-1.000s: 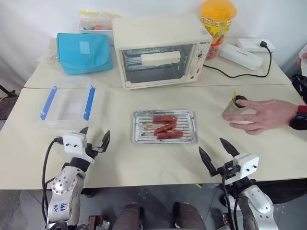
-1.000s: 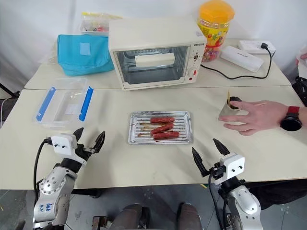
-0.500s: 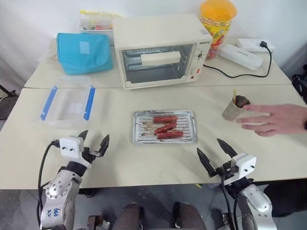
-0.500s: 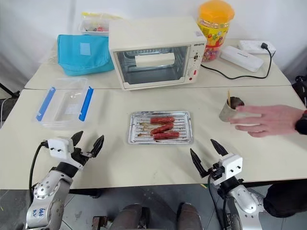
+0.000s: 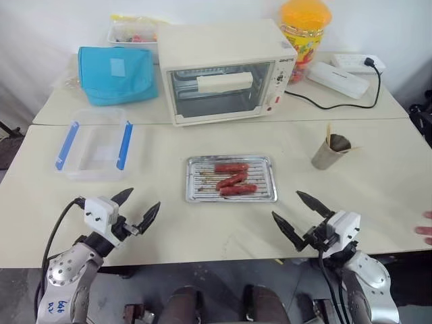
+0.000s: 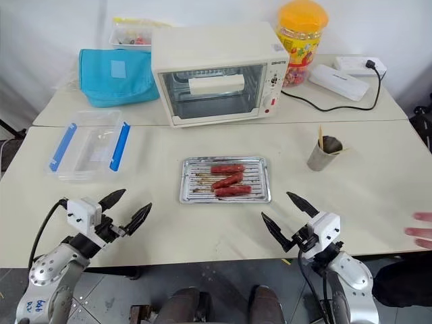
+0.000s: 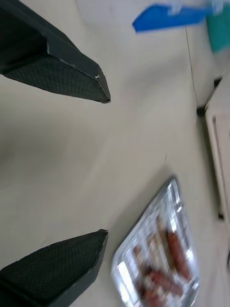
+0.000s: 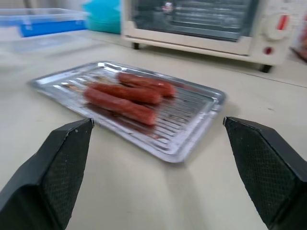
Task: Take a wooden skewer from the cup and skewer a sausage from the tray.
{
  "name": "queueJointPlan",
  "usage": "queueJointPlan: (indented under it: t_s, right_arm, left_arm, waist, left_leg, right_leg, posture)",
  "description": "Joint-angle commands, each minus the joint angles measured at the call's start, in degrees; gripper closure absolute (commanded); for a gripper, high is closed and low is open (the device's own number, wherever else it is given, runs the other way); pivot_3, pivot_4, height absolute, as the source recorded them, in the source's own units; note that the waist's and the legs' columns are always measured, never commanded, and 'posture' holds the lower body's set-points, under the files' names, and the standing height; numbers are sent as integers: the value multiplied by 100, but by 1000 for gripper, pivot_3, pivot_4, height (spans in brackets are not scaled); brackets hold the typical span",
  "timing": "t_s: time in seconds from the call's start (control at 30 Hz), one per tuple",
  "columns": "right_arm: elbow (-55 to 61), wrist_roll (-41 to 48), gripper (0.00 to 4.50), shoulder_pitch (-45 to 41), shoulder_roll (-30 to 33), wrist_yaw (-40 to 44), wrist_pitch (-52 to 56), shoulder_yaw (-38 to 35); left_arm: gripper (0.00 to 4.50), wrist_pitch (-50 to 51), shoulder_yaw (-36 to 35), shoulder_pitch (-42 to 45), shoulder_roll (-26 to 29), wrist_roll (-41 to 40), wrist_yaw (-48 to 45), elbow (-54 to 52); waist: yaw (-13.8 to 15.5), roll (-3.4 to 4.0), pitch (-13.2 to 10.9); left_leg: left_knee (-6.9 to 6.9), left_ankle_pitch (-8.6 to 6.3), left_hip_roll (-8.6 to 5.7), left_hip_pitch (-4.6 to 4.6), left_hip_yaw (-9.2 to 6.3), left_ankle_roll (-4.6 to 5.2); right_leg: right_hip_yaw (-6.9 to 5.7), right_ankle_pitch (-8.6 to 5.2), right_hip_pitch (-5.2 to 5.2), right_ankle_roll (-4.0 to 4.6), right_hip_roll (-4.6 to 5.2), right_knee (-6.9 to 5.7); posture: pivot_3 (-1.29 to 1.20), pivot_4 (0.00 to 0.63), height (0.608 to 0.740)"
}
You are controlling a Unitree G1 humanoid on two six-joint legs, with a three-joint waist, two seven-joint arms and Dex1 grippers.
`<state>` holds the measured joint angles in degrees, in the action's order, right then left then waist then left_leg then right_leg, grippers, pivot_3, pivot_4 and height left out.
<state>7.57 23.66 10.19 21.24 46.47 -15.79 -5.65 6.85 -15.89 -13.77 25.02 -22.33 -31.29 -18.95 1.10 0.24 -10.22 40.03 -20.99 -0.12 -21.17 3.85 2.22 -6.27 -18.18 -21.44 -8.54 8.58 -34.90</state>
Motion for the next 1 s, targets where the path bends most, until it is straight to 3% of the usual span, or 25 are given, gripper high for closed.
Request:
queueJointPlan:
  t_s: [0.03,0.23,0.4,1.0]
  right_arm:
    - [-21,116,0,-90,134,323,-64,51]
    - [-720,14,0,-819,386,739,-222,20]
    - [-842,55,0,-1026,510,1107,-142,112]
    - [-6,-112,0,-410,525,513,370,-37]
  left_arm:
    - [22,-277,-220,-316,184,-122,-383,-304]
    - [22,-706,-360,-1077,314,-159,-922,-468]
    - [22,-790,-386,-1105,354,-28,-943,-385]
    - [22,-241,-230,-634,105,-77,-394,-312]
  waist:
    - [0,0,0]
    - [-39,0,0]
    - [-10,0,0]
    - [29,-1,0]
  left_leg:
    - [0,0,0,0,0,0]
    - [0,0,1,0,3,0]
    - [1,0,2,-1,0,0]
    - [2,0,-1,-1,0,0]
  right_leg:
    - [0,0,0,0,0,0]
    - [1,-1,2,2,0,7]
    - [0,-2,4,3,1,6]
    - [0,-1,4,3,2,4]
  posture:
    - [0,150,740]
    - [0,150,740]
    - [0,150,740]
    - [0,150,740]
